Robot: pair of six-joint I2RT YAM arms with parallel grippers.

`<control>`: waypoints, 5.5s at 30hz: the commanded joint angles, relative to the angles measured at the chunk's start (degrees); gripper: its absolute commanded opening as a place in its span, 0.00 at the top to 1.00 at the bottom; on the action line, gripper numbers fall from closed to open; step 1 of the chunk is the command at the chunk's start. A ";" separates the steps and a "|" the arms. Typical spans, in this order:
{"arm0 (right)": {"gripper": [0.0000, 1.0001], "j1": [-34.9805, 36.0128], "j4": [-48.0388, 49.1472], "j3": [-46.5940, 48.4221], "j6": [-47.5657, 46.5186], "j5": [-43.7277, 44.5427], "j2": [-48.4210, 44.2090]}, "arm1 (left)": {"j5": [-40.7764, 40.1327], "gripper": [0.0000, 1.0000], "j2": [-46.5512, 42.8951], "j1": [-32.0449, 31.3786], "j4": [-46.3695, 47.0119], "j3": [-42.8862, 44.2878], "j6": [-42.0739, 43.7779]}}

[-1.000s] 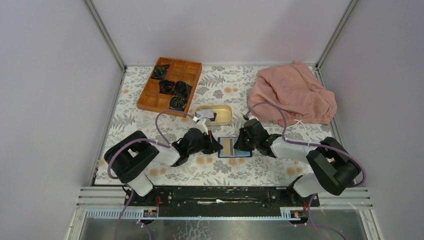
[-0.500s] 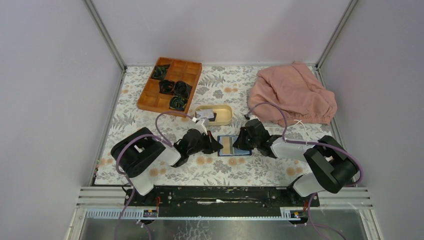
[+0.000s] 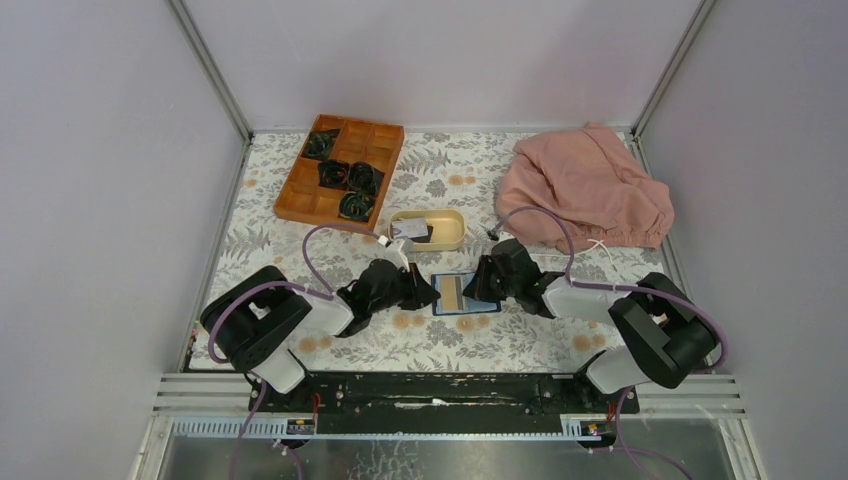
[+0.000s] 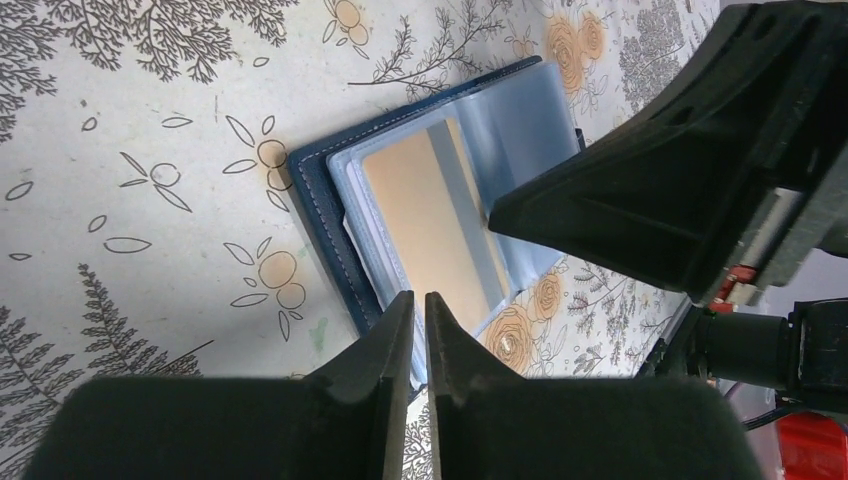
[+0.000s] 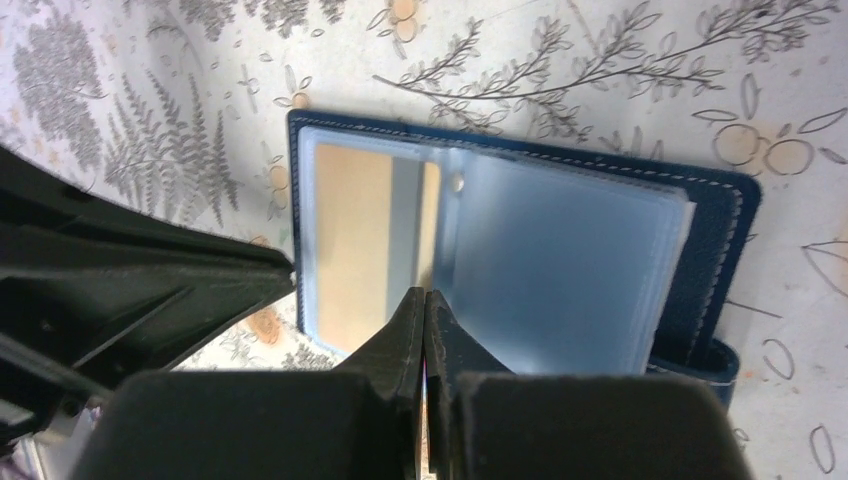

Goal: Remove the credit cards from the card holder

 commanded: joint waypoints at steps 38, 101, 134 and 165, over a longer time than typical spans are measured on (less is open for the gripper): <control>1.00 0.34 5.21 -2.12 1.45 -3.28 5.95 | 2.72 0.43 1.27 0.85 5.54 -1.00 -0.08; 1.00 0.30 -6.93 -8.91 -1.46 11.57 -25.64 | 1.20 0.47 4.35 -7.00 9.24 7.04 -2.63; 1.00 0.30 4.72 -12.78 2.93 8.84 -5.38 | -0.87 0.47 7.62 -4.12 10.69 2.77 -3.66; 0.87 0.28 19.61 -16.08 1.23 -6.98 -17.40 | 7.71 1.00 -6.45 6.36 14.98 -7.37 -3.90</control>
